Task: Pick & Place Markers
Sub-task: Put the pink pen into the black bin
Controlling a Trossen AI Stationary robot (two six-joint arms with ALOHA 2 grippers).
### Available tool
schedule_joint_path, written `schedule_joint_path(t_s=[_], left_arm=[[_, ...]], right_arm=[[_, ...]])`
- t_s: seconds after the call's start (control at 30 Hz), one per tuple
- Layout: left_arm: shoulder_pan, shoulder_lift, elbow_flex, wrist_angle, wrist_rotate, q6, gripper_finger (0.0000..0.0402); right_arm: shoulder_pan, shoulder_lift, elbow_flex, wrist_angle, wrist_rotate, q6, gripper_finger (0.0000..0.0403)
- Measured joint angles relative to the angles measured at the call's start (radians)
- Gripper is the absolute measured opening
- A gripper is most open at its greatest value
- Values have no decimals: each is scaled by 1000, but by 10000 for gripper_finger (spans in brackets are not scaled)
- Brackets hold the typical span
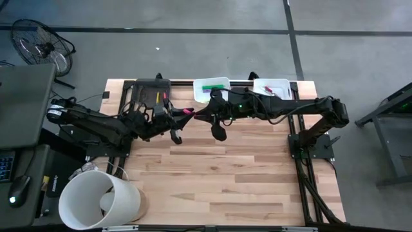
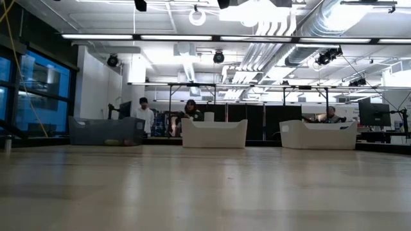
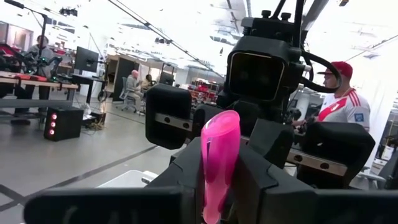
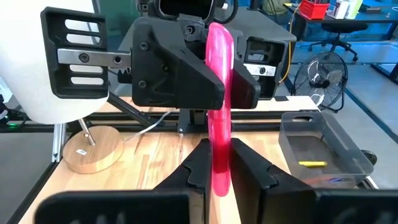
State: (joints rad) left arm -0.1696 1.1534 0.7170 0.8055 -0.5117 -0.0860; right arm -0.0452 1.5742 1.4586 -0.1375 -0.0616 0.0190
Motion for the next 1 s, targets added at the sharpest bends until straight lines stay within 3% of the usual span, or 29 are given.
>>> schedule_joint_path(t_s=[0.47,1.0], left_arm=[[0,0,0,-2,-16,4,50],[0,0,0,-36,-123,6,51]], right_arm=[[-2,-4,0,-5,7,2,98],[-51,-199,0,-322,252,-20,122]])
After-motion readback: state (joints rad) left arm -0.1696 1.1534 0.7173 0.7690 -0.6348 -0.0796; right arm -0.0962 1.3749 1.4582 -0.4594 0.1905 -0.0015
